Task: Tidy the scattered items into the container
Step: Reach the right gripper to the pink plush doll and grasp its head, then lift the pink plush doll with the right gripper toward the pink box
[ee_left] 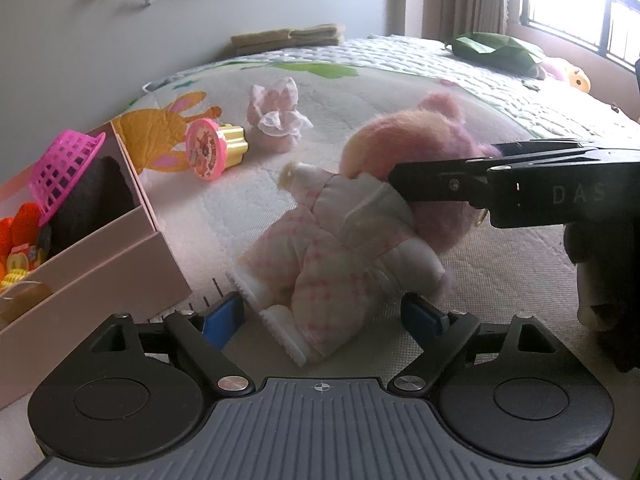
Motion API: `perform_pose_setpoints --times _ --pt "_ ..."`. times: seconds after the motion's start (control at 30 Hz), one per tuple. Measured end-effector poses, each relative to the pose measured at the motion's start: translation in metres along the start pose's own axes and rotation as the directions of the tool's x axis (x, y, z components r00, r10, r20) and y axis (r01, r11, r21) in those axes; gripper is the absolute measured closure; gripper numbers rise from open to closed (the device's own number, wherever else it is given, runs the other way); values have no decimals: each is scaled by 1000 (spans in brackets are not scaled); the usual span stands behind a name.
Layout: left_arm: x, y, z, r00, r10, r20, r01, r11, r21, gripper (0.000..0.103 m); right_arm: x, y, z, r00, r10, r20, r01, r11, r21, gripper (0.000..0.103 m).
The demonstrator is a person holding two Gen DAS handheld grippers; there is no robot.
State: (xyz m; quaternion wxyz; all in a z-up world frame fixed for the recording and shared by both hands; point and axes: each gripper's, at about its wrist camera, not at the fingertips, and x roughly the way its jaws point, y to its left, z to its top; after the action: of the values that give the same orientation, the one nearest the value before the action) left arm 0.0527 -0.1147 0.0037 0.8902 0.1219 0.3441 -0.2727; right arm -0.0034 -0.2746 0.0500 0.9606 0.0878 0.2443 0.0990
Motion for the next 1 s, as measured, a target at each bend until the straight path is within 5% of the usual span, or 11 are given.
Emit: perform_pose_setpoints --times 0.27,0.5,1.0 --pt "2 2 0 1000 7 -1 -7 1000 -23 9 6 -6 -4 1000 22 -16 -21 999 39 14" --pt "-3 4 0 1000 4 10 -4 999 -46 18 0 -1 -3 1000 25 3 -25 999 48 25" --pt "-68 9 -27 998 -17 54 21 997 -74 18 -43 36 -15 995 91 -30 -88 993 85 28"
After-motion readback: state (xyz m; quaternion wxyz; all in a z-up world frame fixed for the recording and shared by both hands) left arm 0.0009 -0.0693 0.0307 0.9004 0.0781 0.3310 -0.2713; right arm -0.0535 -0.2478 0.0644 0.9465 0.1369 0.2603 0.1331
